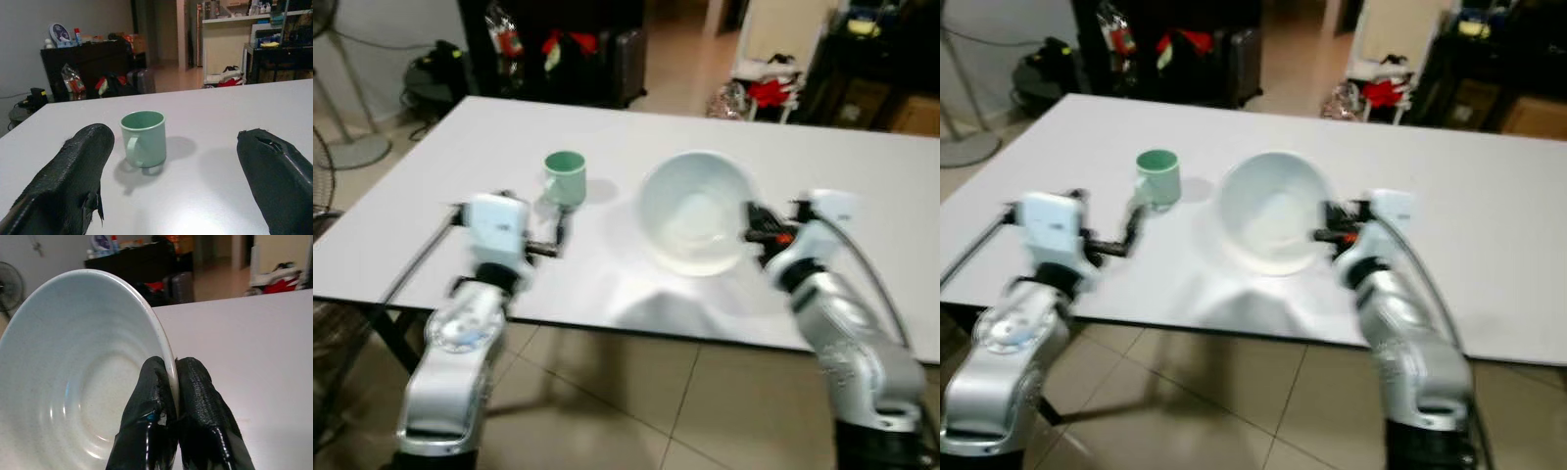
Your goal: Setting the table
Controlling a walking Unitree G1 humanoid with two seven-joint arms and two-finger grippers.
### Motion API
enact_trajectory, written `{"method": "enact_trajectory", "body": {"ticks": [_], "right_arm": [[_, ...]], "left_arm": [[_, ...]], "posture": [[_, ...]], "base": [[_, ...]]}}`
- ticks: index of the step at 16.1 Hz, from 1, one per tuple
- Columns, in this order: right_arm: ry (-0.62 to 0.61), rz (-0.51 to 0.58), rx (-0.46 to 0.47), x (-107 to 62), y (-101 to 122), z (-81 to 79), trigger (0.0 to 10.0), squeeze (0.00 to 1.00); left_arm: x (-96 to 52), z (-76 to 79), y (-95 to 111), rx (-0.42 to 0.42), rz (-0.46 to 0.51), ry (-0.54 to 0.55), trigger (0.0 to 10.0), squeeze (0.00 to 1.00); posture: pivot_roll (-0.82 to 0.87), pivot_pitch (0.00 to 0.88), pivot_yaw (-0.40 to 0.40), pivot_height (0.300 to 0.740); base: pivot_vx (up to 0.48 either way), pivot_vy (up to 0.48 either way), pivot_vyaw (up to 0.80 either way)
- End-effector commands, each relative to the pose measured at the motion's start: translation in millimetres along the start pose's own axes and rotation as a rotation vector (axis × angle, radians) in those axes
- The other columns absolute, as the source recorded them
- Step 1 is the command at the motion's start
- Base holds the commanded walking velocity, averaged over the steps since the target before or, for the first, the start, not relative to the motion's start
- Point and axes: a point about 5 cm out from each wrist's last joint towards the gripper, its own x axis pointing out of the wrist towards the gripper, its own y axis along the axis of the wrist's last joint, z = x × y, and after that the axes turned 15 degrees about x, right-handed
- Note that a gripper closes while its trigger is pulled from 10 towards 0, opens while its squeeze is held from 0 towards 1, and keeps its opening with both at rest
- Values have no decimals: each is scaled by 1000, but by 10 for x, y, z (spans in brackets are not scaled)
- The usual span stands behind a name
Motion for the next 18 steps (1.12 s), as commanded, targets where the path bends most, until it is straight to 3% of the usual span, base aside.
{"method": "enact_trajectory", "body": {"ticks": [1, 18], "right_arm": [[56, 15, 9, 37, 34, -128, 10000, 0], [38, -10, 28, 64, -37, -96, 10000, 0]], "left_arm": [[-24, -89, 11, 19, 2, 28, 10000, 0], [-62, -56, 6, 36, -5, -9, 10000, 0]], "posture": [[-63, 0, -39, 740], [-47, 0, -38, 740]], "base": [[330, 0, 0], [331, 0, 0]]}}
